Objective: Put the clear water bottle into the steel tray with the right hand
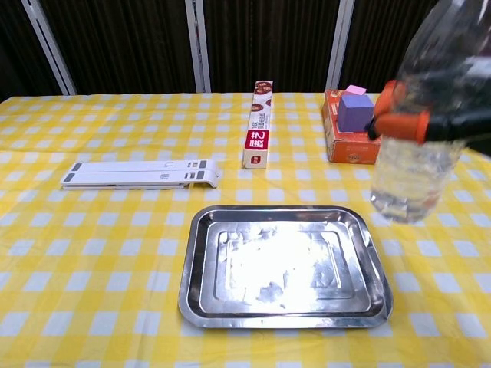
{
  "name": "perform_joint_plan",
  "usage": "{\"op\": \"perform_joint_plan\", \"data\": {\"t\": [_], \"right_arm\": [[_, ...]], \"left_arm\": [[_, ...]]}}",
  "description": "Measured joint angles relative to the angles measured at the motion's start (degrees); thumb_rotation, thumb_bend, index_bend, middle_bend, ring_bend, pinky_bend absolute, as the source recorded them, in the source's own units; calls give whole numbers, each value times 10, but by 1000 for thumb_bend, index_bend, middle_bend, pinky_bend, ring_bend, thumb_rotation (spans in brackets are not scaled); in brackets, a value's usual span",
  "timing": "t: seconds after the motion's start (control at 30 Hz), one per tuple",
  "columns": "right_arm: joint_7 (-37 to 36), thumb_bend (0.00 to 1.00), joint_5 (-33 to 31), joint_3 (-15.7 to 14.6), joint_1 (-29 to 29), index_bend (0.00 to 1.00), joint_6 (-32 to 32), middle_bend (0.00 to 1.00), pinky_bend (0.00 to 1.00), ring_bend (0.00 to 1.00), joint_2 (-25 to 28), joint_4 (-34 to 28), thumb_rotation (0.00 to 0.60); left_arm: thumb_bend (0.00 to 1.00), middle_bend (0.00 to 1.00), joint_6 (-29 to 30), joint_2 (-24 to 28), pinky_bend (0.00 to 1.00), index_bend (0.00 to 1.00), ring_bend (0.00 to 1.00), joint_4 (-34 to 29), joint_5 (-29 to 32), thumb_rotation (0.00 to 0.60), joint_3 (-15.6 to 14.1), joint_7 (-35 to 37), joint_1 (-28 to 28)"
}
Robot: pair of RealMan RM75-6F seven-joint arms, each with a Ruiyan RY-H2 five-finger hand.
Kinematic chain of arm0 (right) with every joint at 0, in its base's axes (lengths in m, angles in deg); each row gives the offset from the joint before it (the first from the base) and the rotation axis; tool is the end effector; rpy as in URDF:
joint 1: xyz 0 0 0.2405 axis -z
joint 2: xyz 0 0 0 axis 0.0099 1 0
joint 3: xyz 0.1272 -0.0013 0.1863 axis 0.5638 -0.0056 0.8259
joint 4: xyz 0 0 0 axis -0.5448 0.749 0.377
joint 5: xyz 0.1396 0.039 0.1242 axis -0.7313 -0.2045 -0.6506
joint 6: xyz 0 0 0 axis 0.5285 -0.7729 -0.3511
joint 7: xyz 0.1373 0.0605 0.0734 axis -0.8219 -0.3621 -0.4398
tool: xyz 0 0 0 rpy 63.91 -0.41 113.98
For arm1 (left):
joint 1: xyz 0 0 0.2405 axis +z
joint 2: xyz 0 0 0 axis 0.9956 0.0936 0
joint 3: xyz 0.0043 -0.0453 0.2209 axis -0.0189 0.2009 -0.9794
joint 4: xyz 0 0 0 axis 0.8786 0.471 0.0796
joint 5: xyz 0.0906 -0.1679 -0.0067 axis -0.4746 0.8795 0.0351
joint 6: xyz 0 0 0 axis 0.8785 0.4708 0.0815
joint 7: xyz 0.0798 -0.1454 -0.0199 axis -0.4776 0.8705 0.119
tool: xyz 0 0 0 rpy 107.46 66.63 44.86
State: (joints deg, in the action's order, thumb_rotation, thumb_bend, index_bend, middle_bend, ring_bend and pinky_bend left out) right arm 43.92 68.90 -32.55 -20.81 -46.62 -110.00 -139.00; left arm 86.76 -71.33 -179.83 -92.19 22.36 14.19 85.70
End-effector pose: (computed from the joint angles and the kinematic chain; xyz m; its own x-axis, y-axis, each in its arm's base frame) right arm -0.1096 -0.2325 0.0515 -0.6003 -0.4285 0.6753 -0.7709 0.0853 -0.6312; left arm -0.2619 0.1591 0.1767 0.4262 -0.0068 0.9046 0.9044 -0.0202 -0.4263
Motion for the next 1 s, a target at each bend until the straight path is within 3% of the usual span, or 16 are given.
{"op": "perform_joint_plan", "data": {"t": [0.2,0.67,1.0], "right_arm": [[-5,598,23,-27,-8,787,17,594,0,239,-85,50,600],[110,597,2,-17,-39,787,9,593,0,239,-168,27,600],[224,598,-53,-17,-73,787,-6,594,0,240,-357,43,600]], "left_arm": [[203,0,-1,1,0,157,0,1,3,600,1,3,-1],[203,0,-9,9,0,157,0,6,6,600,2,31,-4],[203,0,-20,8,0,157,0,11,13,600,4,28,-10]]}}
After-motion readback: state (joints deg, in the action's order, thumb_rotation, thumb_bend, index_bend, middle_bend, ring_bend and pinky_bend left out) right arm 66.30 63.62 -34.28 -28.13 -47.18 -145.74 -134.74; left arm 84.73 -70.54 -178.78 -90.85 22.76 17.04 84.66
